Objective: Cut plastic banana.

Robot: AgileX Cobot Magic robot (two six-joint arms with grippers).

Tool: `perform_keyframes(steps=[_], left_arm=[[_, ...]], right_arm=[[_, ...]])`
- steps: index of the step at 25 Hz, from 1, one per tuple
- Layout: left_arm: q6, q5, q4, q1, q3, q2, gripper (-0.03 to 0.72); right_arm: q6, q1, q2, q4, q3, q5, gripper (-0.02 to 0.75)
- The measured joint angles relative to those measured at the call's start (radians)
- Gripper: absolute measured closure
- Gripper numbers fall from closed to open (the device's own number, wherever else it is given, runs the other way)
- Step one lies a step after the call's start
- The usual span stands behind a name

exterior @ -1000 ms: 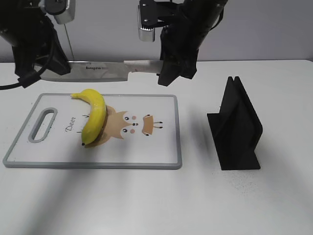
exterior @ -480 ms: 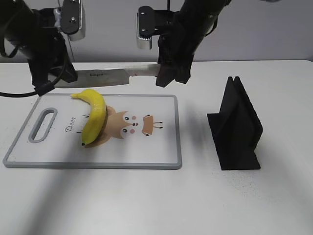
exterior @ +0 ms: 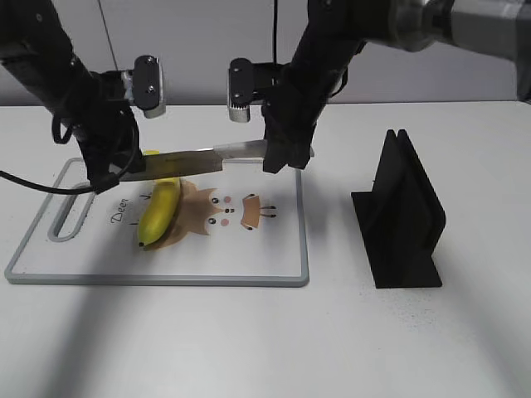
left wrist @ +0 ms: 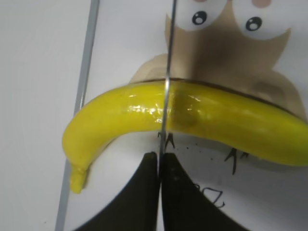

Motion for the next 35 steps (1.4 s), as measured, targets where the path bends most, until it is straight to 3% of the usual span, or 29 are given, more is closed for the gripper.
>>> perform_keyframes(steps=[8, 29, 35], left_arm=[[0.009, -0.065, -0.018, 0.001, -0.019, 0.119, 0.686], [0.013, -0.063, -0.026, 0.003, -0.019, 0.109, 0.686], [0.013, -0.058, -0.009, 0.003, -0.007, 0.072, 0.687]], right_arm=[[-0.006, -0.006, 0.076, -0.006, -0.042, 0.007, 0.556], [-0.007, -0.007, 0.077, -0.006, -0.05, 0.016, 0.556], [0.013, -0.002, 0.077, -0.005, -0.131, 0.085, 0.556]])
